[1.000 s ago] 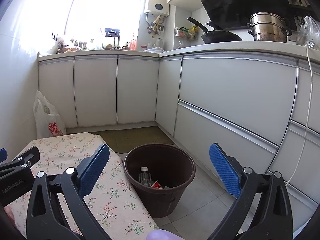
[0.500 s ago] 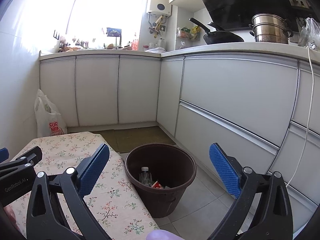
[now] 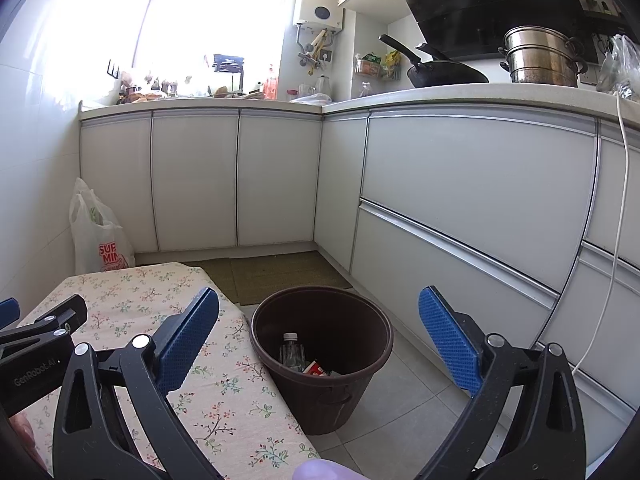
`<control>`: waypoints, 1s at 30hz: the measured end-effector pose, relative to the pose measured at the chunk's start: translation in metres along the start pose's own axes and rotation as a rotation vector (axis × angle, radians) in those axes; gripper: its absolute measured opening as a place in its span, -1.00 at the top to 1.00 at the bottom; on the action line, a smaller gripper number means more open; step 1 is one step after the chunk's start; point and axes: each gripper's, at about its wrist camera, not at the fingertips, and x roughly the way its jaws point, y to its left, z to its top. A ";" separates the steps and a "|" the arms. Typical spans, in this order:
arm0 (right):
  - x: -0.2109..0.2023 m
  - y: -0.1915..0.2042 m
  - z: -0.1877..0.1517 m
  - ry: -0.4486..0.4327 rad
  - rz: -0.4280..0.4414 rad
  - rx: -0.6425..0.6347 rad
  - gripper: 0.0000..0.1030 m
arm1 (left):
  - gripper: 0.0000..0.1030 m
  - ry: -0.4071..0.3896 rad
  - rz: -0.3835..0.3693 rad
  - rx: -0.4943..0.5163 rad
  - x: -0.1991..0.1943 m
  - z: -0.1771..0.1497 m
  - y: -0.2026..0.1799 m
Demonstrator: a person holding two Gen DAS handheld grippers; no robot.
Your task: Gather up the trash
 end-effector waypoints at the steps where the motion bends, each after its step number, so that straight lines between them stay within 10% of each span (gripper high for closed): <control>1: 0.000 0.000 0.000 0.001 0.001 0.000 -0.86 | -0.87 0.000 0.001 -0.001 0.000 0.000 0.000; 30: 0.001 0.002 -0.001 0.004 0.005 -0.003 -0.86 | -0.87 0.018 -0.008 -0.002 0.003 -0.003 -0.001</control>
